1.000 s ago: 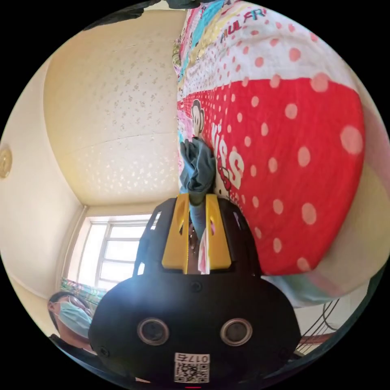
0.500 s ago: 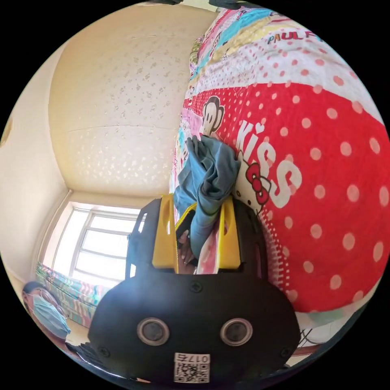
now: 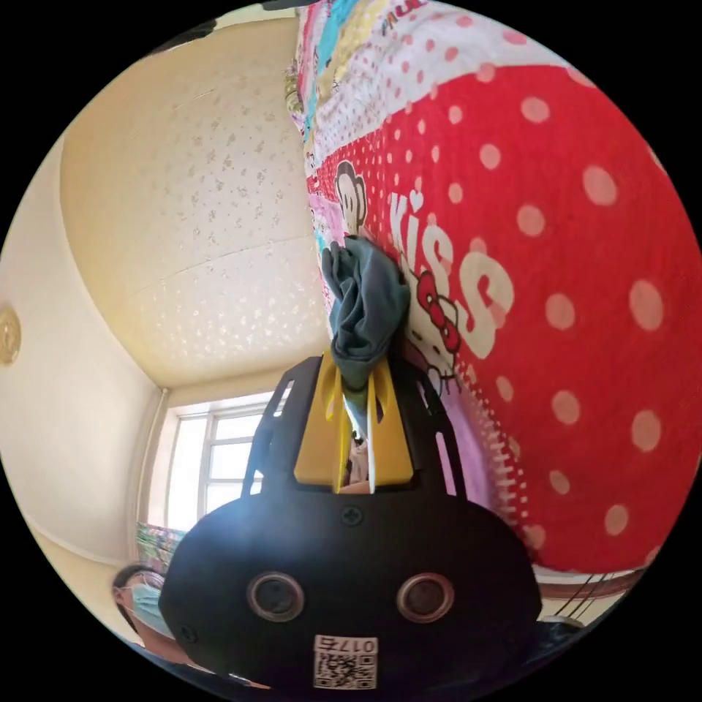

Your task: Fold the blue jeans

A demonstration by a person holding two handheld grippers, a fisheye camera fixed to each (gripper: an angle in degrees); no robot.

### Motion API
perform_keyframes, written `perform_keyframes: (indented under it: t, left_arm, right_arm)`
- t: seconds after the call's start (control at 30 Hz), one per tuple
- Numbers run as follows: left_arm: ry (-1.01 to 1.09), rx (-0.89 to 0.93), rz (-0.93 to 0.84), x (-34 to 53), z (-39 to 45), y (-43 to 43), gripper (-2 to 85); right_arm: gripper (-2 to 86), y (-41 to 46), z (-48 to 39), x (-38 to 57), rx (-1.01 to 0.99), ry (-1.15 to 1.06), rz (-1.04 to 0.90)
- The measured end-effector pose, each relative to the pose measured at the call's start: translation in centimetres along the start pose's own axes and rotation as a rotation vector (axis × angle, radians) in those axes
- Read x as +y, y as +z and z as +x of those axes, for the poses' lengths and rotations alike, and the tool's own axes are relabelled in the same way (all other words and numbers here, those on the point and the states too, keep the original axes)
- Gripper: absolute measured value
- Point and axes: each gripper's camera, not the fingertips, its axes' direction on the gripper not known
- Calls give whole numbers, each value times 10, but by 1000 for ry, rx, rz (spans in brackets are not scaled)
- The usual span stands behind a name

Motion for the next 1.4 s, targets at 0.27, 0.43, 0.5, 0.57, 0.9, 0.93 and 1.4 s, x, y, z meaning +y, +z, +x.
perform_keyframes:
  t: [0.27,0.43,0.5,0.57,0.9,0.93,1.4]
  left_arm:
    - [-714,618,160,89,-75,-31,162]
    - [-1035,919,287,92,-120,2,184]
    - [-1040,906,376,87,-132,-5,187]
    - [-1027,909,468,80,-142,-15,189]
    - [-1073,1022,381,101,-145,-47,64]
    - [-1048,1004,352,105,-138,-56,62]
    - [-664,961,77,1,-7,-81,53]
  right_arm:
    - [47,13,-68,4,-56,30,-77]
    - [47,13,-97,9,-74,35,-104]
    - [46,7,-104,10,-92,29,-114]
    - [44,-5,-113,11,-105,17,-138]
    - [33,-95,-137,23,-71,-75,-305]
    - [32,-109,-137,26,-94,-84,-325]
    - [17,-220,-215,7,-399,-181,-281]
